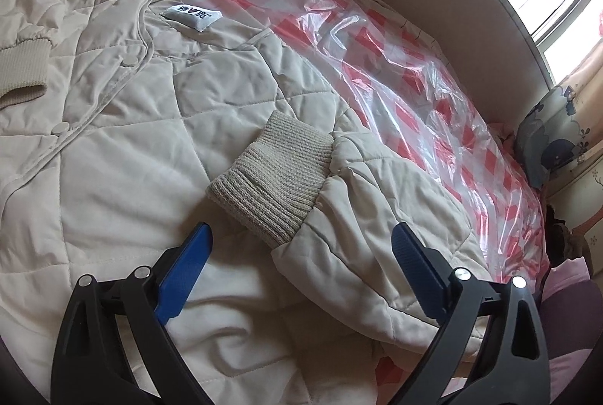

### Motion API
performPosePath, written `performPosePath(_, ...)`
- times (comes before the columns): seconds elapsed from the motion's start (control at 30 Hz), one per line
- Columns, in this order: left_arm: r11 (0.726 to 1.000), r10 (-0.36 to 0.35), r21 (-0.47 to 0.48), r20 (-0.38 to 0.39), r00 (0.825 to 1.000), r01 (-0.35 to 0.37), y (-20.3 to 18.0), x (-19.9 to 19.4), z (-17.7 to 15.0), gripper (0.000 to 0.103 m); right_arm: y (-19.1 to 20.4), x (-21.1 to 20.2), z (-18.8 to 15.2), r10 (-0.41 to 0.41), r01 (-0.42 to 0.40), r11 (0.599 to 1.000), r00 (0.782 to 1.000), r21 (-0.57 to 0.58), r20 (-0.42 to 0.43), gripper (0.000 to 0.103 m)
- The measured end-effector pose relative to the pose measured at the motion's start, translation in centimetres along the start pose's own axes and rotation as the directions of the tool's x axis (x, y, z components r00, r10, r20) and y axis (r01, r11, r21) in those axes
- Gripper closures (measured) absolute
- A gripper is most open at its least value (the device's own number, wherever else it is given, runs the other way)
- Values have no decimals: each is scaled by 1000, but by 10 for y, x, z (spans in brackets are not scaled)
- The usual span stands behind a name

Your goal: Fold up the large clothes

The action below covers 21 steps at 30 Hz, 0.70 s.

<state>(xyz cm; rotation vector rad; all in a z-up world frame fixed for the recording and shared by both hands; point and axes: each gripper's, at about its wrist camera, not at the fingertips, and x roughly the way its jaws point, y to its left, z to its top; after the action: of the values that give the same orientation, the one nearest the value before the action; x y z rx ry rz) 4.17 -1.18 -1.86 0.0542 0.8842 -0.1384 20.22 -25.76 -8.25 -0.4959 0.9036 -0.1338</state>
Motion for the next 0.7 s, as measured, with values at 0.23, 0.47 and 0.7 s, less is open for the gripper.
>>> performPosePath(0.23, 1000, 1, 1, 0, 1000, -1, -1, 0, -1, 7, -4, 3, -2, 69, -69, 997, 998, 32, 7, 44)
performPosePath(0.47, 1000, -2, -1, -1, 1000, 2, -1, 2, -3, 7, -61, -3, -6, 219, -228, 937, 974, 263, 65, 72)
performPosePath(0.7, 1000, -11, -29, 1, 1000, 11, 2, 4, -7, 7, -193, -50, -27, 226, -353, 756, 931, 551, 287, 74)
